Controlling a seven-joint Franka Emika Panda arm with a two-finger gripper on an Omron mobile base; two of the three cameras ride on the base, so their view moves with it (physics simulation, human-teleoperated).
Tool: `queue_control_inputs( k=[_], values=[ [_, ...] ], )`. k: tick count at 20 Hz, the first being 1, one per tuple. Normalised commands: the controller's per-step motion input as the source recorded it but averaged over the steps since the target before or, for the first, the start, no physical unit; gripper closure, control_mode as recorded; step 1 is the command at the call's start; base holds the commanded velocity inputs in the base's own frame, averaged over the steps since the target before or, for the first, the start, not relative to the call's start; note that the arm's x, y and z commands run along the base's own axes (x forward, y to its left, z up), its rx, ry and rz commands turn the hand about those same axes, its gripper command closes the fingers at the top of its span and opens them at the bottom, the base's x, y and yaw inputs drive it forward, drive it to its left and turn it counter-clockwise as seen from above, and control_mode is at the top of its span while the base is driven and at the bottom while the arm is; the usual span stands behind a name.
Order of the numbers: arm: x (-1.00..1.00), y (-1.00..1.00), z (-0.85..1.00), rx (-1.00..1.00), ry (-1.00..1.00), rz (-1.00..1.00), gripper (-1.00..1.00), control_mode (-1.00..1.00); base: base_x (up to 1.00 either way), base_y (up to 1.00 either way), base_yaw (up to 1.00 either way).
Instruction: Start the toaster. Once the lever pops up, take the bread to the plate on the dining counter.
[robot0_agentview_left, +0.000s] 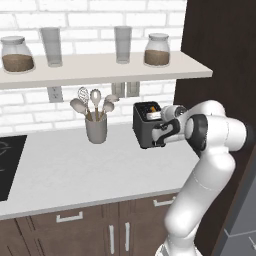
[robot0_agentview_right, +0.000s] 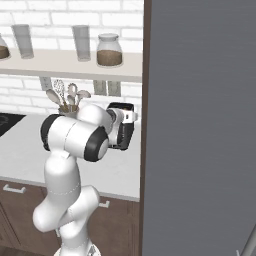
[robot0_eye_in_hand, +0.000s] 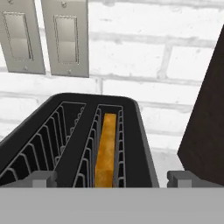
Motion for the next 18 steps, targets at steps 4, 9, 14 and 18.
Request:
queue_control_inputs(
  k=[4, 9, 14, 18],
  values=[
    [0.0, 0.1, 0.0, 0.0, 0.0, -0.02, -1.0, -1.0, 0.0, 0.0, 0.0],
    [0.0, 0.0, 0.0, 0.0, 0.0, 0.0, -1.0, -1.0, 0.0, 0.0, 0.0],
    [0.0, 0.12, 0.0, 0.0, 0.0, -0.03, -1.0, -1.0, 0.0, 0.0, 0.0],
    [0.0, 0.12, 0.0, 0.0, 0.0, -0.04, -1.0, -1.0, 0.0, 0.0, 0.0]
  ],
)
